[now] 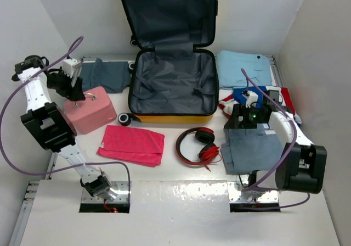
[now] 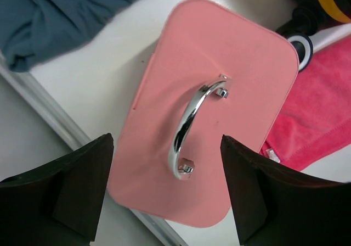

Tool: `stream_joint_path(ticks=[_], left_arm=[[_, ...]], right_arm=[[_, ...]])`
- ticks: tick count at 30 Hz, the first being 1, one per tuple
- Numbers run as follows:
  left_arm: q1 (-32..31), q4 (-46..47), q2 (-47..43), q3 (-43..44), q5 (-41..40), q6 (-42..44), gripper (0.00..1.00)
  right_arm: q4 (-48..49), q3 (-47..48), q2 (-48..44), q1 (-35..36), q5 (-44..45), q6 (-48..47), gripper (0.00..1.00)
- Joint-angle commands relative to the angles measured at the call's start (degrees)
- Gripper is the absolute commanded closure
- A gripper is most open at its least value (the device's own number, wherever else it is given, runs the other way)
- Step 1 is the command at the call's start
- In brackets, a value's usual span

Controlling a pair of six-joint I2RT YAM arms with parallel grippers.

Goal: Pack the luggage

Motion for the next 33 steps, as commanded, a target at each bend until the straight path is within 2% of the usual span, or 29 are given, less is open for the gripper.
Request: stream_joint_path(ticks=[1, 6, 9, 10, 11, 13, 14, 17, 18, 19, 21, 24, 27, 31, 32, 33], left_arm=[[-0.58, 1.76, 0.23, -2.53, 1.65, 2.42, 0.17], [-1.99, 8.36, -1.08, -7.54, -0.36, -0.04, 0.12], [-2.7, 7.15, -1.09, -8.87, -0.9, 3.28, 0.19], [-2.7, 6.44, -1.09, -8.87, 0.06, 4.16, 0.24], [-2.7, 5.39, -1.09, -9.47, 0.68, 4.87, 0.33], [-2.7, 3.89, -1.09, -10.0, 1.83, 7.85, 0.42], [-2.7, 2.41, -1.09, -10.53, 2.35, 8.74, 0.51], [-2.7, 0.99, -1.7, -11.67, 2.36, 11.28, 0.65], [-2.7, -0.15, -2.4, -11.68, 2.36, 12.08, 0.79], [-2.7, -0.16, -3.27, -12.72, 1.57, 12.78, 0.87], [-2.7, 0.89, -4.59, -14.75, 0.86, 12.79, 1.0], [-2.7, 1.6, -7.06, -15.28, 0.25, 12.09, 1.0], [-1.56, 1.6, -7.77, -8.89, 2.61, 8.32, 1.0], [-0.94, 7.91, -8.29, 3.24, 5.34, -6.34, 1.0], [-0.33, 9.93, -9.42, 5.09, 7.0, -13.42, 1.0], [-0.32, 15.43, -10.39, 7.11, 7.71, -17.32, 1.0]], right_arm=[[0.25, 2.25, 0.7, -0.17, -1.39, -0.7, 0.14], [0.26, 3.03, 1.58, -0.08, -1.39, -0.52, 0.14], [-0.1, 3.39, 1.93, -0.08, -1.39, -0.7, 0.14], [-0.1, 3.48, 1.84, 0.01, -1.13, -0.87, 0.14], [-0.01, 3.56, 2.1, 0.01, -1.04, -0.96, 0.14], [-0.27, 3.48, 2.28, -0.08, -0.95, -1.05, 0.14], [-0.27, 3.48, 2.28, 0.01, -1.04, -1.05, 0.14], [-0.36, 3.39, 2.02, -0.08, -1.04, -1.13, 0.14], [-0.45, 3.56, 1.93, 0.01, -0.95, -1.13, 0.14], [-0.45, 3.39, 1.76, -0.08, -1.04, -1.31, 0.14], [-0.45, 3.65, 1.67, 0.09, -1.13, -1.22, 0.14], [-0.54, 3.83, 1.32, 0.27, -1.21, -0.96, 0.14], [-0.63, 4.44, 1.32, 0.62, -1.3, -0.61, 0.14], [-0.63, 5.14, 1.05, 1.15, -1.22, -0.26, 0.14], [-0.71, 5.23, 0.79, 1.15, -1.3, -0.17, 0.14], [-0.63, 5.23, 0.88, 1.24, -1.3, 0.01, 0.14]])
